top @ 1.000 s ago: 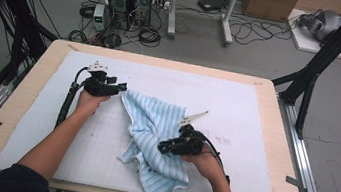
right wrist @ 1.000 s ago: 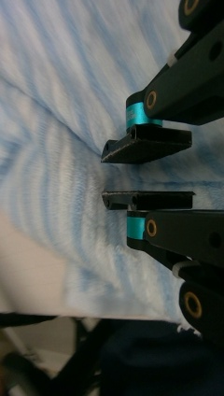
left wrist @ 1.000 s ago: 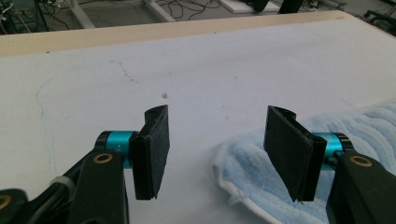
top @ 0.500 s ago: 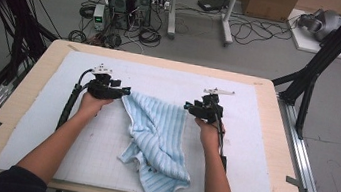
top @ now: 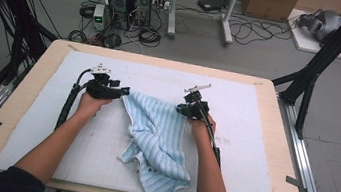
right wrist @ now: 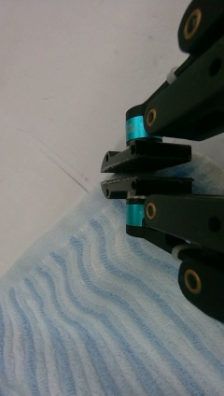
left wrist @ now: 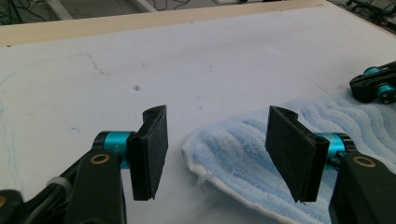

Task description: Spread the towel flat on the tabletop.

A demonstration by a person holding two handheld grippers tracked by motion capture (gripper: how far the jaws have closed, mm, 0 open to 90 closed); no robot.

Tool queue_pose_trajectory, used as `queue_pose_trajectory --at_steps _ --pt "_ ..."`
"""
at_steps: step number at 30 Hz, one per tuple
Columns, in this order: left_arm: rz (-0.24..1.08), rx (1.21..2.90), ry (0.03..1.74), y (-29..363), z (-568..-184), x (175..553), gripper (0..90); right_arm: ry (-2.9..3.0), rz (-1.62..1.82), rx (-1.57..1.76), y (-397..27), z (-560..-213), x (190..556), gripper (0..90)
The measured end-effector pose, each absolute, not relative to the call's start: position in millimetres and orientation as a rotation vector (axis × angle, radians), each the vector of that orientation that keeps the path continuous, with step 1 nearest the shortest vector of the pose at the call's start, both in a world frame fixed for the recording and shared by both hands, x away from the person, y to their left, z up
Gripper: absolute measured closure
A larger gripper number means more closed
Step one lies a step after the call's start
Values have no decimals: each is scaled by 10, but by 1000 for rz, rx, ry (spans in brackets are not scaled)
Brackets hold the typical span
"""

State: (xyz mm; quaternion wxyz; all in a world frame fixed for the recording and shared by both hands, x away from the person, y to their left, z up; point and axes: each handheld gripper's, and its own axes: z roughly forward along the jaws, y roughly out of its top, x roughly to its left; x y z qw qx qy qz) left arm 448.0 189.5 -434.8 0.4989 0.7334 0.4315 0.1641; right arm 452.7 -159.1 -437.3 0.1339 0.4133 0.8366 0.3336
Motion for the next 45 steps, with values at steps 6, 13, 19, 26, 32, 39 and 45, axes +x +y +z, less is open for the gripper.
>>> queue_pose_trajectory --at_steps 6,13,19,26,32,39,45 --pt "394 1776 1051 1922 -4396 4419 398 2233 879 1191 -1707 -4319 4715 851" --pt "370 1797 1024 1881 -4396 4361 396 1970 879 1371 -1925 -4202 4891 847" --pt "300 1790 954 1758 -4337 4290 393 2014 1026 1380 -1959 -4137 4791 613" --pt "207 1783 868 1548 -4279 4192 368 2040 1055 1336 -2099 -4020 4512 433" --pt "163 1842 854 1332 -4331 4169 343 2087 1090 1274 -2244 -3993 4209 405" --pt "239 2025 811 1066 -4464 4195 720 2151 1106 1228 -2305 -4061 3891 410" --pt "399 1959 919 1207 -4453 4395 870 2227 1085 1240 -2269 -4162 3814 413"
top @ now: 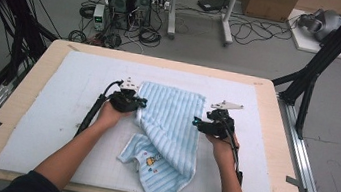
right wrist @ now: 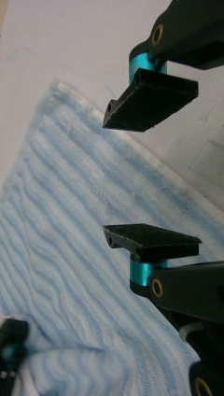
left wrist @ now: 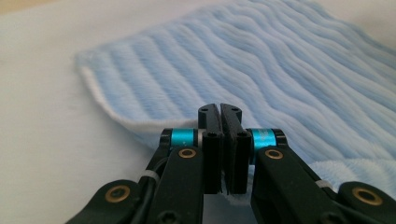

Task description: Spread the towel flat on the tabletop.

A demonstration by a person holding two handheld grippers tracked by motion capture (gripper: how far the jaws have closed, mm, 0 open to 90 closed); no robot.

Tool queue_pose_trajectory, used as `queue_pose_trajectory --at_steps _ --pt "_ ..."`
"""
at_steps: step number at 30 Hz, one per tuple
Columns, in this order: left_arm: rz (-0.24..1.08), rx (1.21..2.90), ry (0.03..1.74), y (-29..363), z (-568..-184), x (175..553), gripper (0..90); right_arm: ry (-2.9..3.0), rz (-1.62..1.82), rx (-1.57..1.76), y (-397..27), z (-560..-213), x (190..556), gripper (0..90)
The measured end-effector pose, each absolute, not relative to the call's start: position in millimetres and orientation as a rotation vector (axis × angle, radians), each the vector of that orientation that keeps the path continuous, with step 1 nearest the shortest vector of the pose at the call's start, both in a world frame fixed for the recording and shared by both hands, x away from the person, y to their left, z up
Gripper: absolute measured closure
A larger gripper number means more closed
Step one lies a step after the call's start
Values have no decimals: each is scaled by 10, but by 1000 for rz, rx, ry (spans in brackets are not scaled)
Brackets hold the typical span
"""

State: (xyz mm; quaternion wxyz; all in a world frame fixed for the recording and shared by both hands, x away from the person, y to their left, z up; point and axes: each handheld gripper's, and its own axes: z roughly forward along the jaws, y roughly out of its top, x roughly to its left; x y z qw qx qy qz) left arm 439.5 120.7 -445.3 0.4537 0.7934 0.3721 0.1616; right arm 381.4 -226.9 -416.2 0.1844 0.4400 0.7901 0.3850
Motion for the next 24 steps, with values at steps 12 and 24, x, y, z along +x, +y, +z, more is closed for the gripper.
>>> queue_pose_trajectory --at_steps 12,24 --pt "490 1789 1155 1795 -4442 4628 874 2302 1158 1231 -1943 -4294 3898 448" --pt "516 1753 1169 1923 -4413 4646 874 2386 986 1061 -1469 -4422 4070 844"
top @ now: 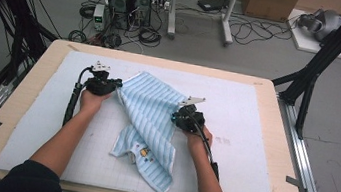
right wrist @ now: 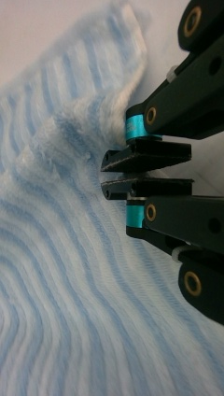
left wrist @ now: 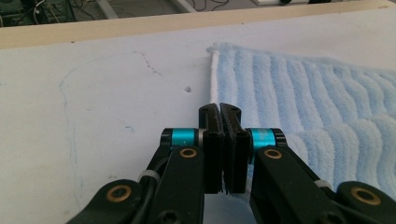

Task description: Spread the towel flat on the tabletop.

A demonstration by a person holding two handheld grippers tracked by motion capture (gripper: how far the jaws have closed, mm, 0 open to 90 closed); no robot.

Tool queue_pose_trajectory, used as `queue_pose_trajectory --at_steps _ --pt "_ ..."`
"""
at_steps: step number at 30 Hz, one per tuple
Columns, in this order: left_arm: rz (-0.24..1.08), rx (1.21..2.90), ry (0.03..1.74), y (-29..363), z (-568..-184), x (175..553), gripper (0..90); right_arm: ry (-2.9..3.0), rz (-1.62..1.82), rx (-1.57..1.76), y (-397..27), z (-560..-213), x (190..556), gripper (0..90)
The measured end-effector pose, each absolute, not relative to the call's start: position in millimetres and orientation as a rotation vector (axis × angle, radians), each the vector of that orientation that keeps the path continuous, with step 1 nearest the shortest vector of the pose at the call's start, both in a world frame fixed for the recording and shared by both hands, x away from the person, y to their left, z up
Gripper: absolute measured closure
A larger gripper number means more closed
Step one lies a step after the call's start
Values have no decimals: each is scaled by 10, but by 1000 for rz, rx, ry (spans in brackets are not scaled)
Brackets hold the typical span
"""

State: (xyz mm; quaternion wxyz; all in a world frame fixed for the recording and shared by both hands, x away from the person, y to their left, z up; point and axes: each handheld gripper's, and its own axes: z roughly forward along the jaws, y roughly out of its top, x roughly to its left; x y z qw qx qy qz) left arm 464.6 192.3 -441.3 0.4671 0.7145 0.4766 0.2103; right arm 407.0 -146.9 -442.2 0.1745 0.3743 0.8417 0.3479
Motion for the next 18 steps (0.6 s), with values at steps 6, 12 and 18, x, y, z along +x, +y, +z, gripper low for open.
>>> queue_pose_trajectory --at_steps 6,12,18 --pt "502 1759 1112 1833 -4427 4643 872 2276 919 1094 -1596 -4437 4320 846" --pt "491 1762 1050 1701 -4453 4637 861 2159 821 1126 -1683 -4354 4570 848" --pt "422 1722 1132 1745 -4466 4640 492 2081 819 1234 -1774 -4319 4611 764"
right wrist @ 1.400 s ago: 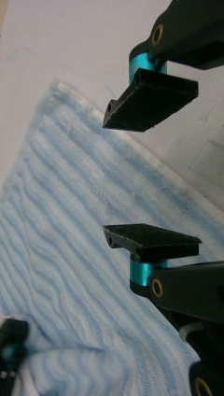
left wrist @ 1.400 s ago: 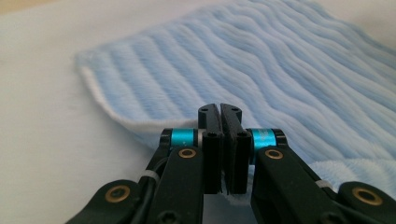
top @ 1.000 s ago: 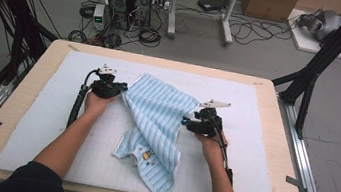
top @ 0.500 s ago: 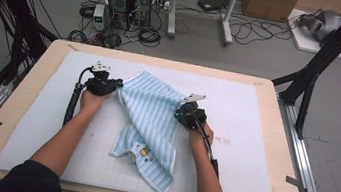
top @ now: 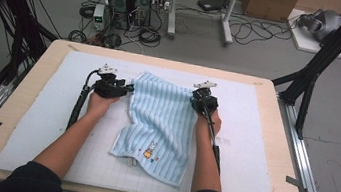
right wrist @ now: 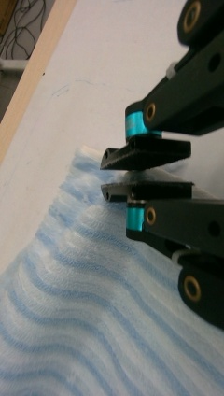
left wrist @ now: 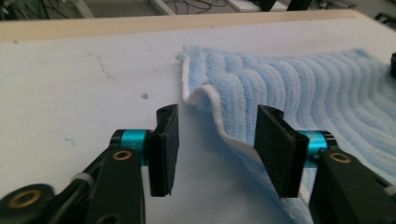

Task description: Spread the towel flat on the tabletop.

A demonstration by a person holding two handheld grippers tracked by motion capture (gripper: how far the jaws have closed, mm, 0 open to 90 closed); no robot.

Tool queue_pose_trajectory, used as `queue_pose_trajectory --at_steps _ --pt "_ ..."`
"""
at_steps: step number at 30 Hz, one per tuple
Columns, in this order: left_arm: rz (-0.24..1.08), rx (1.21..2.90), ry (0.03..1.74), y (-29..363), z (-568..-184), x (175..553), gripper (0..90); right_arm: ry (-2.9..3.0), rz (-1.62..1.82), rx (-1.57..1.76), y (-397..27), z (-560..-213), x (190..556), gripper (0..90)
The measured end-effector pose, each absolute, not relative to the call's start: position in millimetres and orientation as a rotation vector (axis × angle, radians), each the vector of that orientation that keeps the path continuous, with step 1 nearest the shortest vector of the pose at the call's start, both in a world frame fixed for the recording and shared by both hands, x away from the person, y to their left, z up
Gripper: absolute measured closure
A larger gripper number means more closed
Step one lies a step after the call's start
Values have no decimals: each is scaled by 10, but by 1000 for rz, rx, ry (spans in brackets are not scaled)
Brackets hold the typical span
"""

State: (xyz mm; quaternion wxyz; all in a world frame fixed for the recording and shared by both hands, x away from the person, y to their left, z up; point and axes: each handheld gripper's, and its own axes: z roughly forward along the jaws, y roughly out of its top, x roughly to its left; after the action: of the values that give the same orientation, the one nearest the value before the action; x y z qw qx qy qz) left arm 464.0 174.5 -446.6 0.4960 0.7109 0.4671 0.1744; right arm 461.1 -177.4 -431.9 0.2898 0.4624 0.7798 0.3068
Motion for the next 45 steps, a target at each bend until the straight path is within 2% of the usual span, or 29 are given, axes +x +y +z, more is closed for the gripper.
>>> queue_pose_trajectory --at_steps 4,10,15,21,23,26,27,36,40,41,43,45 --pt "380 1711 1118 1799 -4416 4569 441 2115 957 1247 -1853 -4305 4508 602" --pt "338 1733 1062 1814 -4379 4391 427 2156 1081 1224 -1955 -4246 4263 548" --pt "279 1823 1008 1715 -4407 4229 405 2182 1146 1229 -2017 -4181 4046 475" --pt "287 1996 971 1509 -4513 4117 437 2193 1219 1211 -2059 -4210 3710 480" --pt "337 2010 958 1474 -4502 4102 501 2197 1194 1191 -2061 -4210 3641 479" --pt "373 2019 953 1450 -4504 4098 766 2191 1199 1183 -2078 -4198 3620 480" --pt "386 2016 955 1453 -4501 4102 824 2194 1202 1191 -2080 -4205 3618 480" --pt "455 1861 1087 1780 -4478 4247 850 2282 1199 1253 -1865 -4411 3650 451" --pt "479 1835 1108 1843 -4486 4279 854 2311 1056 1183 -1643 -4492 3669 460" --pt "478 1827 1114 1853 -4485 4286 854 2298 1067 1195 -1640 -4492 3677 487" --pt "476 1824 1120 1857 -4488 4305 854 2310 1064 1179 -1636 -4484 3700 606" --pt "473 1830 1122 1850 -4486 4323 854 2337 1074 1151 -1628 -4476 3713 799"
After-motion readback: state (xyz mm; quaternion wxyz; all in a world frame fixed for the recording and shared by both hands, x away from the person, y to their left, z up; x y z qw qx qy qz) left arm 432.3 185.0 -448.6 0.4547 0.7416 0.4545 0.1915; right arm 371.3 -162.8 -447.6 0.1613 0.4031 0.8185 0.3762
